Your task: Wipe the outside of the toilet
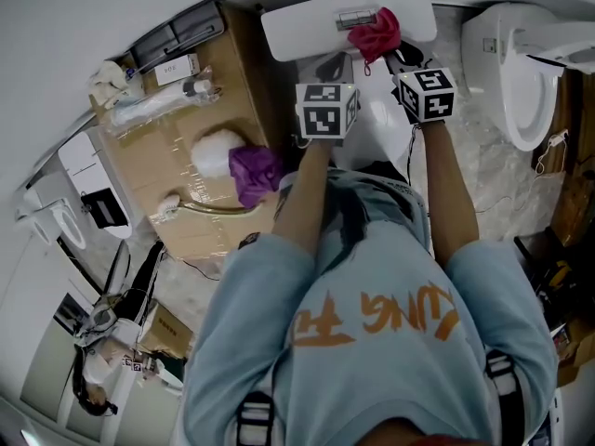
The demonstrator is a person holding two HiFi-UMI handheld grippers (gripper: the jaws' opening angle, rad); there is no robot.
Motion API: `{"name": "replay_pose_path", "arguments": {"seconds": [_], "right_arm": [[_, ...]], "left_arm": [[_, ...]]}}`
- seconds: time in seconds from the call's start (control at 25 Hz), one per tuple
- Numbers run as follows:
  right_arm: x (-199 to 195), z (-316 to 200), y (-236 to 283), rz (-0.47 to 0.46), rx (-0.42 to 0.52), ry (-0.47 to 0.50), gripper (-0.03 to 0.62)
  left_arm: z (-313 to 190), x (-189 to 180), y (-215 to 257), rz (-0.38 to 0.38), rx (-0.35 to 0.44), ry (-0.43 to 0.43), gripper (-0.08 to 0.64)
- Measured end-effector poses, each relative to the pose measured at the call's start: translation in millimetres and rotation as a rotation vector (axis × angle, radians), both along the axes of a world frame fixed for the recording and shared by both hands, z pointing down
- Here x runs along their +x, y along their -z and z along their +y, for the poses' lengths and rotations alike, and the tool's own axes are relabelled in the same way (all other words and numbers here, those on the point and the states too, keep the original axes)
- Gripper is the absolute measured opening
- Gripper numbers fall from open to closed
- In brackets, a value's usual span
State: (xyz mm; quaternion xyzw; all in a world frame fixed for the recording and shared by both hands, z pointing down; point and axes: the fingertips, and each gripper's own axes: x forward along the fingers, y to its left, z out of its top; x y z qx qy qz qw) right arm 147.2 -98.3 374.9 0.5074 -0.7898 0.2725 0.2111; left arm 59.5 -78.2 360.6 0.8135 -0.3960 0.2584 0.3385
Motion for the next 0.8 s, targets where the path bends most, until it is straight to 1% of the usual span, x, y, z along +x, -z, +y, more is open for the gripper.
{"name": "replay_pose_path", "arguments": {"seconds": [0.16,0.36,0.48,0.68,0.8], "right_arm": [[24,0,-1,-0.01,-0.007,-0.06,0.081],[62,4,-1,-0.048,-0.01,-0.182,0.081],[81,1,1,-0.053,-0.003,-0.222,0.081],[105,5,-3,-0.066,0.017,-0.306,0.08],[122,9,-6,-0.042,0.039,-0.381,0.08]], "left_arm": [[-3,13,1,-0.002,0.004,-0.026,0.025],[-4,29,7,-0.006,0.017,-0.048,0.026],[-6,36,10,-0.008,0.024,-0.058,0.025],[-4,39,9,-0.005,0.039,-0.047,0.025],[-5,29,13,0.007,0.066,-0.013,0.025]]}}
